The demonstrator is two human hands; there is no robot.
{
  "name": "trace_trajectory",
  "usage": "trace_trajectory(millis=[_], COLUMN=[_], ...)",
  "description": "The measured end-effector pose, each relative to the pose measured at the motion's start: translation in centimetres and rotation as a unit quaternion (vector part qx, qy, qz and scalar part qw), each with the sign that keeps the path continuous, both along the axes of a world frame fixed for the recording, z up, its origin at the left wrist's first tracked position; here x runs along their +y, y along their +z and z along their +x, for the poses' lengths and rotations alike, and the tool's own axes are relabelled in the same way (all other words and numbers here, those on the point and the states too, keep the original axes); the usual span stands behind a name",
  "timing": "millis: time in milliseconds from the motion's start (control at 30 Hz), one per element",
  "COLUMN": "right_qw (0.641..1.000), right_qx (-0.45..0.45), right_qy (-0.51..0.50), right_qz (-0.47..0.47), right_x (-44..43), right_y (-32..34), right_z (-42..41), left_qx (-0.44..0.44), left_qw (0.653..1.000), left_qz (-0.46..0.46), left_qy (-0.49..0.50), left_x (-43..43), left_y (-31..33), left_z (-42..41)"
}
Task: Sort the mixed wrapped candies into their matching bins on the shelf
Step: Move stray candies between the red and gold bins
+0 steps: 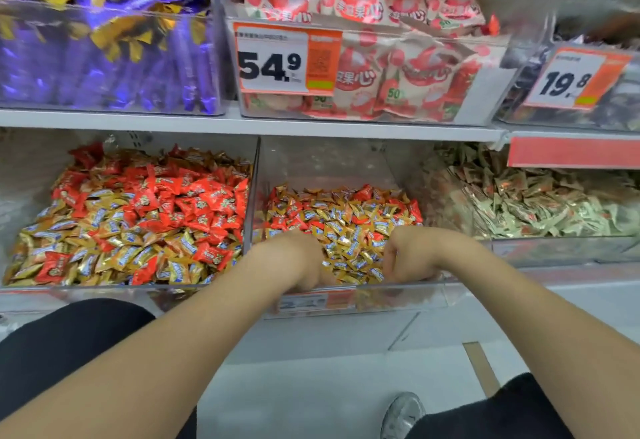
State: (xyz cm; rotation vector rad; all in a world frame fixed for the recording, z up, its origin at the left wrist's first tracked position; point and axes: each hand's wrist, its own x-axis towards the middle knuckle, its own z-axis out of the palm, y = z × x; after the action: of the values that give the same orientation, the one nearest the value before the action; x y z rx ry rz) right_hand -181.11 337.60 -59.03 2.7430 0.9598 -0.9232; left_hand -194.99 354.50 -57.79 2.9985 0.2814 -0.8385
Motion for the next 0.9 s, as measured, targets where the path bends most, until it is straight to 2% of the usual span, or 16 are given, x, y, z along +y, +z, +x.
trace_trajectory(millis=[133, 300, 400, 467, 533, 633, 667, 700, 833, 900], right_qw=[0.999, 0.984, 0.985, 0.983, 0.969, 0.961, 0.960, 0.960, 0.963, 0.969], right_qx=[0.024, 0.116, 0.117, 0.104, 0.122, 0.118, 0.099, 0.071, -0.068, -0.083], right_qy=[-0.026, -0.072, -0.029, -0.037, -0.093, -0.113, -0.113, -0.115, -0.097, -0.064], right_qz=[-0.006, 0.117, 0.127, 0.147, 0.192, 0.222, 0.234, 0.247, 0.242, 0.226], right_x=[1.0, 1.8, 2.1, 1.7, 0.9, 0.2, 0.1, 0.1, -0.1, -0.3], right_y=[-0.2, -0.4, -0.1, 0.4, 0.8, 1.0, 0.8, 0.6, 0.3, 0.7], right_z=[-0.6, -1.3, -1.9, -1.9, -1.6, -1.6, -1.3, -1.1, 0.4, 0.4], left_qx=[0.050, 0.017, -0.019, -0.077, -0.135, -0.173, -0.184, -0.203, -0.274, -0.271], left_qw=[0.997, 0.987, 0.958, 0.922, 0.873, 0.770, 0.748, 0.749, 0.798, 0.808], left_qz=[-0.026, -0.111, -0.210, -0.291, -0.370, -0.500, -0.521, -0.516, -0.447, -0.445], left_qy=[0.049, 0.113, 0.193, 0.244, 0.286, 0.357, 0.368, 0.362, 0.297, 0.275], left_x=[0.7, 0.4, 0.1, -0.1, -0.4, -0.7, -0.7, -0.6, 0.3, 0.6], left_y=[-0.8, -0.9, -1.5, -2.8, -3.8, -4.3, -4.2, -4.2, -4.5, -4.7], left_z=[1.0, 1.6, 1.6, 1.9, 2.3, 3.1, 3.2, 3.3, 3.5, 3.6])
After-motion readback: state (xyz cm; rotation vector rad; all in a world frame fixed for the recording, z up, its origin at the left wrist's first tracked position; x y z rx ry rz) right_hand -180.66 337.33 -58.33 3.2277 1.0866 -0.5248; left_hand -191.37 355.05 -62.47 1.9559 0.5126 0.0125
